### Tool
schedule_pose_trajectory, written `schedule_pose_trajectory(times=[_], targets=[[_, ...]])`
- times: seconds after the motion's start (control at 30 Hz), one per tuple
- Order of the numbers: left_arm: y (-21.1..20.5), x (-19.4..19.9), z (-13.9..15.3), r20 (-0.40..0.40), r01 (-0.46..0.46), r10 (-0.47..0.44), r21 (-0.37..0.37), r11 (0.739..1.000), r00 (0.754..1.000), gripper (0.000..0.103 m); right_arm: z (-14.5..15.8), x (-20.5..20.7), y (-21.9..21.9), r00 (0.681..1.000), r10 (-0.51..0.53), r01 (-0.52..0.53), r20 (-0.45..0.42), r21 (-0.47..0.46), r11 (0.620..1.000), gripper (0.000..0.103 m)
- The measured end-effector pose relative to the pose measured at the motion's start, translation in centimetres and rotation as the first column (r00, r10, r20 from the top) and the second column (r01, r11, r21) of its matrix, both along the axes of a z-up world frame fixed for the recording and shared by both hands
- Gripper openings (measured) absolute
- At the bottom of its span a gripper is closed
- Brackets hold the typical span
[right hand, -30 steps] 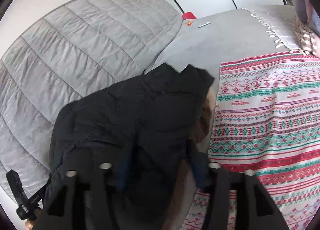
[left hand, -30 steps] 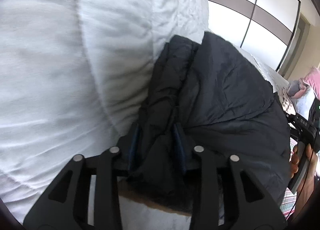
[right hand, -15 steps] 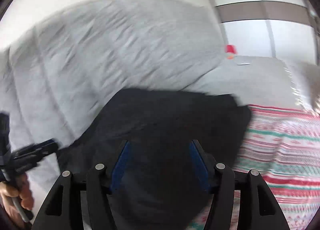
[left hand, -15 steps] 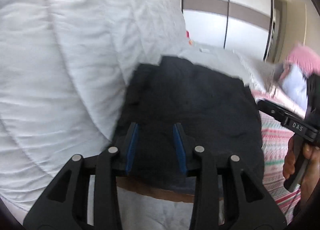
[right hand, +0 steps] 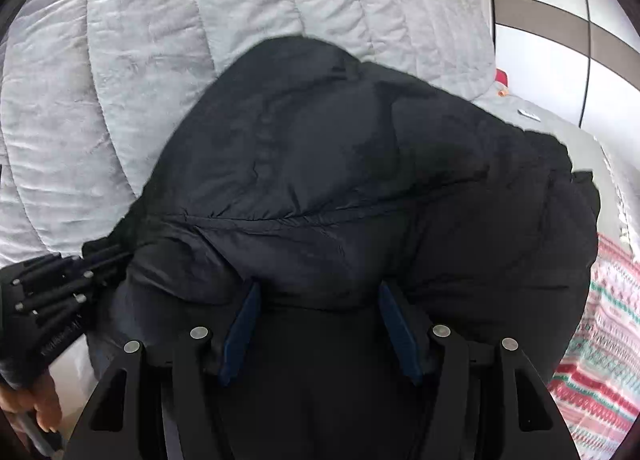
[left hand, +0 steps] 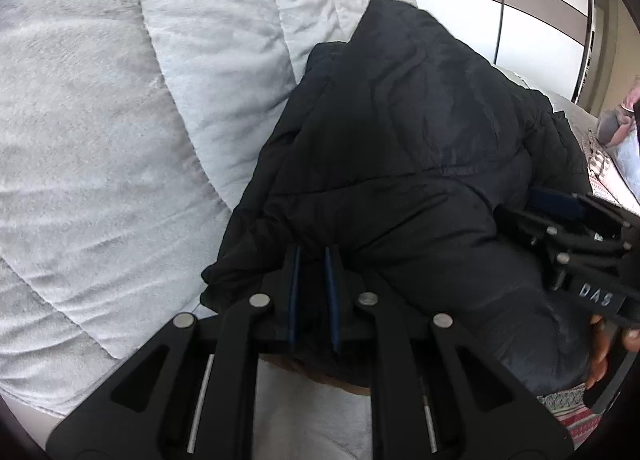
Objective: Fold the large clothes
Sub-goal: 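Lift the jacket bundle with both tools and carry it toward the grey headboard, then lower the jacket onto the brown folded item and open both tools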
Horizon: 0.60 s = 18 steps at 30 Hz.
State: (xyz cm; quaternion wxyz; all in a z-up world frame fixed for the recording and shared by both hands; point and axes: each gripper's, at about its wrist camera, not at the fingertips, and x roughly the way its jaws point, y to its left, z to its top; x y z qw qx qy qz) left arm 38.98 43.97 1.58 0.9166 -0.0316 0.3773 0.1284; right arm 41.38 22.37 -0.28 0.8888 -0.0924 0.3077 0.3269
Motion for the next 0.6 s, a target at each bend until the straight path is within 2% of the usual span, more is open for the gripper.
schedule_pose_trajectory(times=[0.1,0.2,0.27,0.33,0.4,0.43,0.47,0.5,0.53,0.57,0.6], targets=[[-0.1,0.8,-0.3,-0.004,-0.005,0.005,0.012,1.000,1.000,0.015,-0.4,0.5,0.0,1.000,-0.004,0.004,-0.024,-0.003,1.000,0.062],[0.0,1.2,-0.1,0.010,-0.019,0.019,0.003,1.000,1.000,0.015,0.9,-0.1,-0.3,1.000,0.011,-0.011,0.000,0.004,1.000,0.063],[0.1,0.3,0.7,0.034,-0.021,0.021,-0.021,1.000,0.999,0.015,1.9,-1.2,-1.9,1.000,0.020,-0.021,0.007,0.091,0.996,0.063],[0.2,-1.1,1.7,0.049,-0.041,0.042,-0.030,0.999,0.998,0.020,2.8,-2.5,-4.2,1.000,-0.002,-0.001,0.016,0.175,0.985,0.063],[0.4,-2.5,2.8,0.078,-0.066,0.069,-0.046,0.997,0.995,0.033,3.4,-4.1,-6.5,0.999,-0.024,0.019,0.021,0.229,0.973,0.064],[0.3,-3.3,3.3,0.093,-0.071,0.075,-0.051,0.996,0.993,0.037,3.5,-5.3,-7.9,0.999,-0.025,0.018,0.025,0.252,0.968,0.066],[0.1,-4.4,3.8,0.109,-0.075,0.080,-0.052,0.996,0.991,0.046,3.6,-6.5,-8.7,0.999,-0.029,0.020,0.030,0.263,0.965,0.070],[-0.3,-5.8,4.3,0.129,-0.082,0.087,-0.044,0.996,0.988,0.061,3.7,-7.4,-9.4,0.999,-0.038,0.027,0.034,0.275,0.961,0.072],[-0.6,-7.0,4.6,0.144,-0.089,0.093,-0.037,0.995,0.985,0.070,3.7,-8.5,-10.2,0.998,-0.044,0.031,0.038,0.285,0.958,0.075],[-1.5,-9.1,4.8,0.169,-0.095,0.099,-0.031,0.995,0.981,0.085,3.7,-9.8,-11.0,0.998,-0.038,0.023,0.044,0.288,0.957,0.078],[-2.0,-10.4,4.8,0.183,-0.090,0.094,-0.030,0.995,0.979,0.091,3.6,-10.9,-11.6,0.998,-0.026,0.010,0.052,0.285,0.959,0.079]])
